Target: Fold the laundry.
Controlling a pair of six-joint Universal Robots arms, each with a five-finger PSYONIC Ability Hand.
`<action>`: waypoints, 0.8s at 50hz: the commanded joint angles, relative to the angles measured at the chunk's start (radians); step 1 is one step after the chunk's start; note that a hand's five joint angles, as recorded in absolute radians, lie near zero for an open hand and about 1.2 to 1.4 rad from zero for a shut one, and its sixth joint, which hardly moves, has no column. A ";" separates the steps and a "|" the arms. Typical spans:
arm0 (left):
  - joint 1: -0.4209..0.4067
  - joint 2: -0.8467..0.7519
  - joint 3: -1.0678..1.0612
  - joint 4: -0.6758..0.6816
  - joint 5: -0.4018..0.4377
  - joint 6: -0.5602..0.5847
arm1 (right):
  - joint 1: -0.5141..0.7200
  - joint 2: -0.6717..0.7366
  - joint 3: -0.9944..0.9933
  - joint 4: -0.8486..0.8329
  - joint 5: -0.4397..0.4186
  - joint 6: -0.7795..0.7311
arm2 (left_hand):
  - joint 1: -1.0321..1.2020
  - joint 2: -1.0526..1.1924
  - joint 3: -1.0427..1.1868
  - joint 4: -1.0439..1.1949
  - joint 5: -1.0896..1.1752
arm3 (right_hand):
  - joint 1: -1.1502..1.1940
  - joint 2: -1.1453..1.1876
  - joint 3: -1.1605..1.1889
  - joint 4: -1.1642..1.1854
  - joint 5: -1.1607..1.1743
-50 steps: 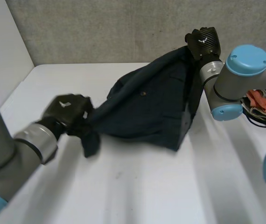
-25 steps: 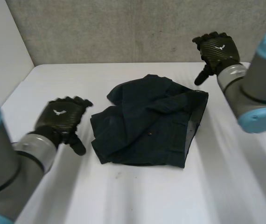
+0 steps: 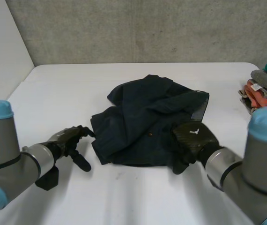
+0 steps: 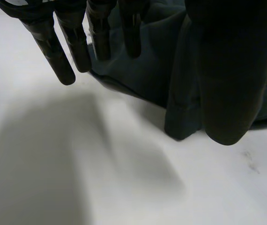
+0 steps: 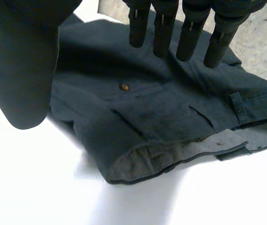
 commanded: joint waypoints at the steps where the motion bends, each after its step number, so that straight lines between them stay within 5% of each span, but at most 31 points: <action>1: -0.046 -0.098 0.102 -0.004 0.008 -0.075 | 0.067 0.098 0.016 -0.166 0.150 -0.049 | 0.137 0.142 0.142 0.138 0.138 | 0.106 0.116 0.099 0.102 0.092; 8: -0.104 -0.164 0.162 0.013 -0.018 -0.075 | 0.070 0.178 -0.006 -0.229 0.146 -0.077 | 0.196 0.201 0.201 0.196 0.197 | 0.223 0.234 0.217 0.219 0.209; 12: -0.135 -0.179 0.174 0.028 -0.077 -0.072 | 0.066 0.203 -0.016 -0.246 0.147 -0.097 | 0.524 0.528 0.529 0.524 0.525 | 0.650 0.661 0.644 0.646 0.636; 13: -0.147 -0.179 0.174 0.043 -0.109 -0.067 | 0.061 0.201 -0.022 -0.255 0.146 -0.101 | 0.810 0.814 0.815 0.810 0.811 | 1.050 1.061 1.044 1.047 1.036; 15: -0.155 -0.175 0.174 0.060 -0.150 -0.058 | 0.055 0.191 -0.030 -0.263 0.141 -0.103 | 1.061 1.066 1.066 1.062 1.062 | 1.054 1.065 1.048 1.051 1.040; 21: -0.164 -0.017 0.182 0.071 -0.274 0.047 | 0.023 0.042 -0.099 -0.235 0.118 -0.107 | 1.062 1.066 1.067 1.062 1.063 | 1.054 1.065 1.048 1.051 1.040; 32: -0.166 0.498 0.270 0.042 -0.184 0.371 | -0.066 -0.234 -0.416 0.036 0.059 -0.111 | 1.062 1.066 1.067 1.062 1.063 | 1.054 1.065 1.048 1.051 1.040; 40: -0.141 0.594 0.568 -0.018 -0.198 0.403 | -0.097 -0.322 -0.715 0.115 0.052 -0.039 | 1.062 1.066 1.067 1.062 1.063 | 1.054 1.065 1.048 1.051 1.040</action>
